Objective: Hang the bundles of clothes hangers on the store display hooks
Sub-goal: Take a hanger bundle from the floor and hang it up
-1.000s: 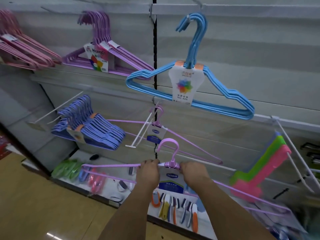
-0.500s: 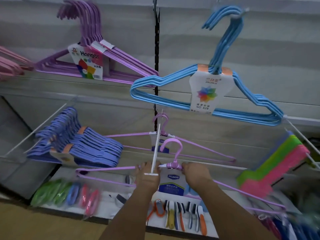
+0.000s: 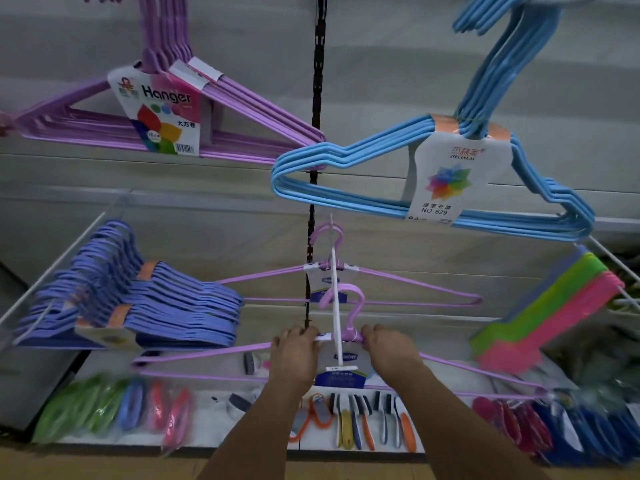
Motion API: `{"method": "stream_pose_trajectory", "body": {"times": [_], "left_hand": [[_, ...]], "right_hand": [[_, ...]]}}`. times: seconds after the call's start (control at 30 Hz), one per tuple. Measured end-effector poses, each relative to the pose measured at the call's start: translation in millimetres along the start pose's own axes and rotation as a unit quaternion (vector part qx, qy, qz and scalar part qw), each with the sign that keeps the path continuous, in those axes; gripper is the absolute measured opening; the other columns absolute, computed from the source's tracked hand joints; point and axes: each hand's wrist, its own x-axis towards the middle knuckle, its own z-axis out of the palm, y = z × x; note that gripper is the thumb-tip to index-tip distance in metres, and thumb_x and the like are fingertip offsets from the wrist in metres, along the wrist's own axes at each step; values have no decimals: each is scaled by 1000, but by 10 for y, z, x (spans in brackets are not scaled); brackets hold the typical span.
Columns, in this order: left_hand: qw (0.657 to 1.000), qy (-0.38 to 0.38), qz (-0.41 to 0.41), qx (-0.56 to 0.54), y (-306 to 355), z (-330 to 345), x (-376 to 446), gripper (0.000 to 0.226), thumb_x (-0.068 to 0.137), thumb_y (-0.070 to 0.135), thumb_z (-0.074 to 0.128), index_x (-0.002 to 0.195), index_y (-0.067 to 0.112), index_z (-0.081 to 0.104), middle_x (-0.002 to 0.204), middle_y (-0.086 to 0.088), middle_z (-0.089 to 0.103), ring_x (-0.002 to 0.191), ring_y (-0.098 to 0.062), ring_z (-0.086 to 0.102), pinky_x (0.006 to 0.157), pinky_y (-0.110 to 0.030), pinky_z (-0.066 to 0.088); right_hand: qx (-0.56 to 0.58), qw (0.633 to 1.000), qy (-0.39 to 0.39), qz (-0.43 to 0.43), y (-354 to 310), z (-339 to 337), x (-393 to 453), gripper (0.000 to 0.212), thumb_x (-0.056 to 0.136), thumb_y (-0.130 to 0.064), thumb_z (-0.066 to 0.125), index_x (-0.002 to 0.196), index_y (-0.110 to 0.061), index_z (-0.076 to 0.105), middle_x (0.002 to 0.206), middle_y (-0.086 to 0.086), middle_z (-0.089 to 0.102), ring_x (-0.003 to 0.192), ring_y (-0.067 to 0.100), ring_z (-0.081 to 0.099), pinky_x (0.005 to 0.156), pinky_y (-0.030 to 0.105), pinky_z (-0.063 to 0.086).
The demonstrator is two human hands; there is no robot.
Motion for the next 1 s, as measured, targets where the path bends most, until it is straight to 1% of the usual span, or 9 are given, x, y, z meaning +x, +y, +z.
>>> {"method": "stream_pose_trajectory", "body": {"times": [0.2,0.3,0.4,0.5,0.73,0.83,0.9,0.97,1.0], "left_hand": [[999,-33,-16,-24,-84,183,-12,34,101,25,37,134,27,48,126,-2,55,117,-21,48,96,-31,36],[999,-20,-18,-31,-91,273,1,41,99,23,40,140,28,40,138,2,48,128,-18,41,104,-32,31],[997,-59,-52,-28,-73,327,-29,52,99,22,39,149,28,22,157,-1,22,145,-26,15,116,-42,19],[990,-101,-97,-16,-22,370,-76,65,99,17,37,153,30,2,161,-6,-5,146,-39,-5,118,-48,3],[986,-133,-87,-45,-67,420,-33,69,101,25,39,152,29,-7,160,-6,-12,144,-42,-12,117,-49,3],[986,-131,-72,-69,-173,360,-10,63,103,28,36,153,29,-1,161,0,-5,147,-36,-7,118,-45,11],[990,-92,-62,-90,-257,292,25,56,103,26,35,153,26,11,159,1,17,145,-29,17,113,-40,27],[992,-35,-72,-95,-387,196,97,48,102,24,35,149,24,25,147,-2,39,128,-24,45,98,-36,41],[993,-18,-80,-82,-468,146,148,45,102,24,35,147,22,31,142,-3,45,121,-23,50,94,-35,42]], "right_hand": [[-38,999,-12,-5,-57,165,117,30,101,-12,34,130,-12,44,125,10,55,109,28,61,82,36,49],[-40,999,-1,-6,-10,155,149,31,100,-10,36,129,-12,46,125,9,55,108,28,61,81,35,49],[-45,999,13,-9,48,142,172,29,100,-14,36,128,-15,46,123,7,56,106,28,61,77,35,48],[-40,998,36,-13,99,195,136,28,100,-18,37,127,-17,45,121,5,56,103,27,62,70,31,41],[62,995,69,-42,63,288,173,37,98,-45,38,124,-20,44,120,3,54,107,26,55,90,34,39],[93,992,83,-36,-87,253,233,33,102,-40,31,121,-18,47,113,3,57,100,23,57,85,32,41],[78,993,81,-28,-101,216,242,33,103,-38,30,122,-17,47,116,4,57,103,22,56,86,32,41],[60,995,78,-24,-90,204,245,33,103,-36,29,124,-17,46,119,4,56,107,22,54,87,31,39],[58,995,81,-21,-97,204,241,32,103,-35,29,125,-17,45,120,4,55,107,21,53,88,30,39]]}}
